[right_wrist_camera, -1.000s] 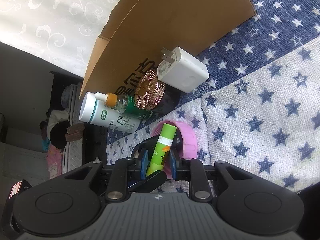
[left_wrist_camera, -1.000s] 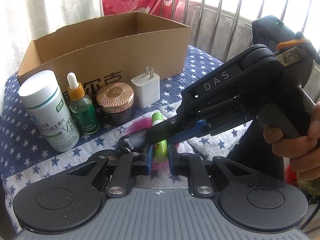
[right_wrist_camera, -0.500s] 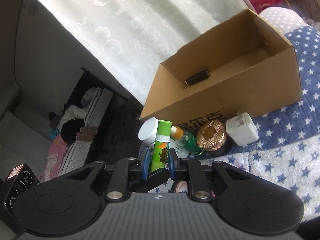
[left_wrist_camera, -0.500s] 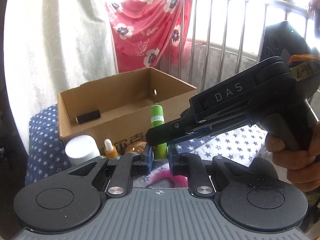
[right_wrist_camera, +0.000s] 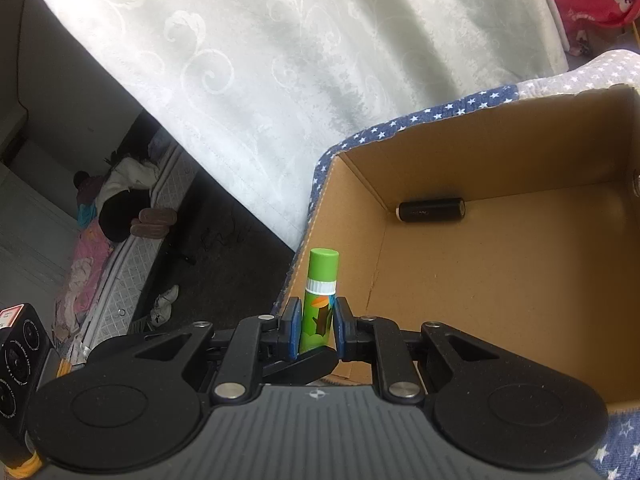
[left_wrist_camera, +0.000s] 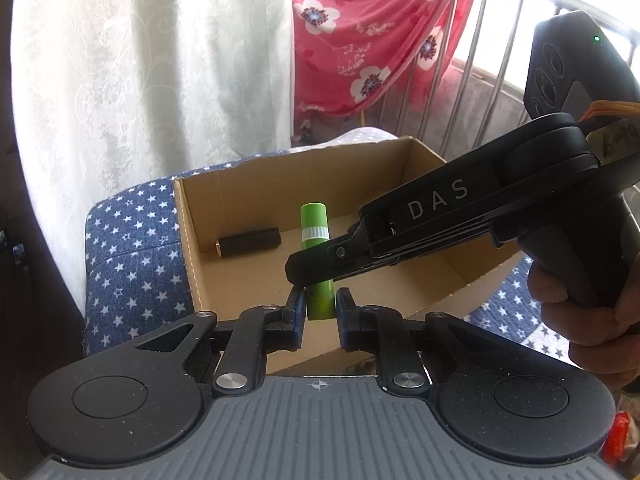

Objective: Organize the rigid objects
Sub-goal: 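Carry the green battery into the box and release it, then grasp the black key fob inside the pink lid with the right gripper, then carry the black key fob into the box and release it, then grasp the pink lid by its rim with the right gripper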

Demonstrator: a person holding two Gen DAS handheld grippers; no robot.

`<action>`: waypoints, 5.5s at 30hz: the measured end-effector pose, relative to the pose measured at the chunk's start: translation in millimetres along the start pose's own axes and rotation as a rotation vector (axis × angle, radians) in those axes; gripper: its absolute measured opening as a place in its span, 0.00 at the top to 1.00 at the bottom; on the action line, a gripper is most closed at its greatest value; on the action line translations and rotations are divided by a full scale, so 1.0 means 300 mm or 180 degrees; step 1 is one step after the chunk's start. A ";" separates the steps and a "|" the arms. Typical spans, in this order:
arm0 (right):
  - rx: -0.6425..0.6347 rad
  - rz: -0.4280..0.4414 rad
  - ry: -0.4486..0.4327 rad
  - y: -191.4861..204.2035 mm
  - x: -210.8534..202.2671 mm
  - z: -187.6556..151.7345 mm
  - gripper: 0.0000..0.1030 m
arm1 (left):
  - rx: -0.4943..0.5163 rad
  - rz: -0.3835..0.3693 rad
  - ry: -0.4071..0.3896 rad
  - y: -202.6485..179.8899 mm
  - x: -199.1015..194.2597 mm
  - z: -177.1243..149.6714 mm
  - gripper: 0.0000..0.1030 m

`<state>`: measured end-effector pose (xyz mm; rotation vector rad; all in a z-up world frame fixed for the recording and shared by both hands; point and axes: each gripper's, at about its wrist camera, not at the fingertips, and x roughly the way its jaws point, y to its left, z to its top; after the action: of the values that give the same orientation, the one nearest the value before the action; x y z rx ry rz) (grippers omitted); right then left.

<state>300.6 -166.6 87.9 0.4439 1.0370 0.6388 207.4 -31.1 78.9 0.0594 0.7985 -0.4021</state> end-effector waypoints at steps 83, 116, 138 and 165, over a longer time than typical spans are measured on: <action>0.1171 -0.0247 0.0436 -0.285 -0.081 -0.586 0.68 | 0.0695 -0.0586 0.0215 -0.372 -0.007 -0.488 0.75; -0.0060 -0.0065 -0.0221 0.095 -0.196 -0.172 0.83 | 0.0546 -0.0201 -0.0592 -0.214 -0.240 -0.093 0.78; 0.0413 -0.0559 0.0280 -0.112 0.175 0.133 0.76 | -0.0159 0.0011 -0.0169 0.042 -0.051 0.014 0.76; 0.0079 -0.0516 -0.0103 -0.190 -0.266 -0.625 0.73 | 0.0290 -0.0650 0.0134 -0.246 -0.168 -0.481 0.63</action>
<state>120.4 -254.4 20.3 0.3861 1.0394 0.4733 49.5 -53.4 20.6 0.0718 0.8304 -0.6321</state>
